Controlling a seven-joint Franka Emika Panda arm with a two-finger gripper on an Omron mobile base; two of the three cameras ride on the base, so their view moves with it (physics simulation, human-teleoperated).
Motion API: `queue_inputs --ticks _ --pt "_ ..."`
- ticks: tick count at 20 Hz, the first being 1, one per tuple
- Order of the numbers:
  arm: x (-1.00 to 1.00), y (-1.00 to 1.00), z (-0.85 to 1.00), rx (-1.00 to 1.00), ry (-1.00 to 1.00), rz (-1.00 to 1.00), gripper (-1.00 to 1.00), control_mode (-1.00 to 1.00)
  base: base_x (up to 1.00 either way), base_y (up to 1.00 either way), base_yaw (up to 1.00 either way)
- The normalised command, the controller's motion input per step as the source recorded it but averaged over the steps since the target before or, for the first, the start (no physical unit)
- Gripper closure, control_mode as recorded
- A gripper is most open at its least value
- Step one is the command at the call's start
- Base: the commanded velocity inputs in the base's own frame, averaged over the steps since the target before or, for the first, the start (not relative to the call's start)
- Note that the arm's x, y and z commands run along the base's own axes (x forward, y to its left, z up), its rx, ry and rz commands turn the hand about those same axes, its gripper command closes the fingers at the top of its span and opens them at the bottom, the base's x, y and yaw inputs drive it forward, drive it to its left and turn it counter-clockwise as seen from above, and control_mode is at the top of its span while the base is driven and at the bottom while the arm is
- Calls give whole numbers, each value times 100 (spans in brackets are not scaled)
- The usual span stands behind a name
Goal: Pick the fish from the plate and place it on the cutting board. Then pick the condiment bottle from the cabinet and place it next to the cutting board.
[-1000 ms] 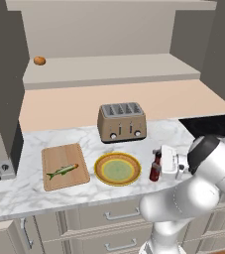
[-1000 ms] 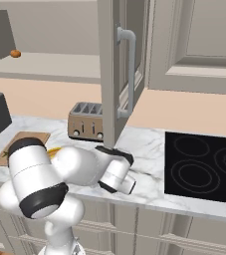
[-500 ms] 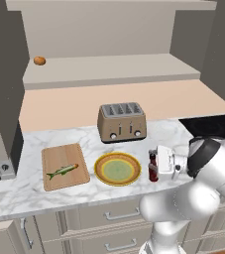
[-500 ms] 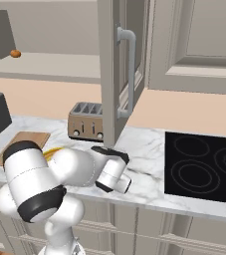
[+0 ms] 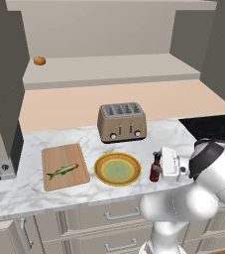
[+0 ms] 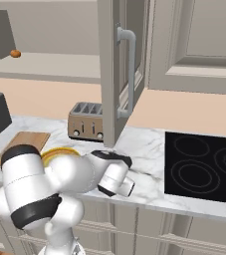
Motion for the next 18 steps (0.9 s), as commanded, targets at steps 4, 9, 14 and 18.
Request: queue_inputs --ticks 4,9,14,18 --pt "-28 -25 0 0 0 0 -100 -100 0 0 0" --pt "-23 -9 0 0 0 0 -100 -100 0 0 0" --pt "-21 -3 12 0 0 0 -100 -100 0 0 0" --pt "-13 -9 19 0 0 0 -100 -100 0 0 0"
